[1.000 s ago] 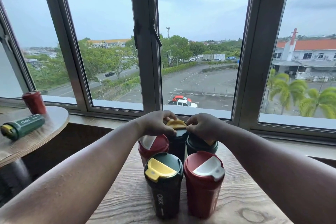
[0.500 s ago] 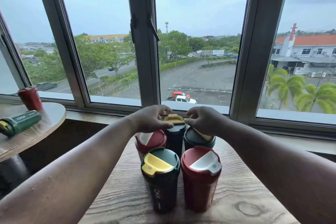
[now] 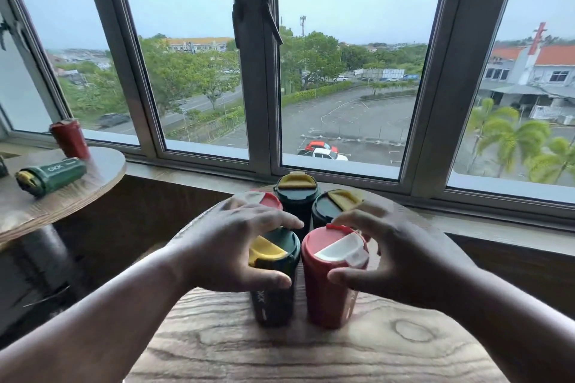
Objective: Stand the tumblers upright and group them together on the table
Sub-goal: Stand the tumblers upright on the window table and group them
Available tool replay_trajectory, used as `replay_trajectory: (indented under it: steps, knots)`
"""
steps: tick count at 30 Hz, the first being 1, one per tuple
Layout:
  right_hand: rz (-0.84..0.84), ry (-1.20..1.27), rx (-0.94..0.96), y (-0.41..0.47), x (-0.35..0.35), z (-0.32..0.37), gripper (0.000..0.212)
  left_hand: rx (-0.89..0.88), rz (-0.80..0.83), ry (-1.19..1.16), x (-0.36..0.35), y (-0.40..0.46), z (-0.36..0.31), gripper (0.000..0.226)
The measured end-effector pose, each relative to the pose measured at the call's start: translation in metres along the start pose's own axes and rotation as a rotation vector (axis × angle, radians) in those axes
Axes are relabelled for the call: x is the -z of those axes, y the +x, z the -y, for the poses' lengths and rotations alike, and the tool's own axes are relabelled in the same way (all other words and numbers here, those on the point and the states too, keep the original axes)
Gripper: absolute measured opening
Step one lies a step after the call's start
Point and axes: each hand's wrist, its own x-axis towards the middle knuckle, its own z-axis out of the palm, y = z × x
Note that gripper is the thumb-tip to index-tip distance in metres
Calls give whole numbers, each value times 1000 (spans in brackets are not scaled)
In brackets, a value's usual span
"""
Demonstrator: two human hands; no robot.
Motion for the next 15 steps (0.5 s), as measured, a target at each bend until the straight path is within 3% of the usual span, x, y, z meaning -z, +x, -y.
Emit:
replay_trajectory:
  steps: [5,15]
  knots:
    - [2,49,20,4,-4,-1,81,42,-68,-19,-3,0,-5,75]
    - [39,61,52,6,-1,-5,84,107,-59,-64,-6,-2,-10,80]
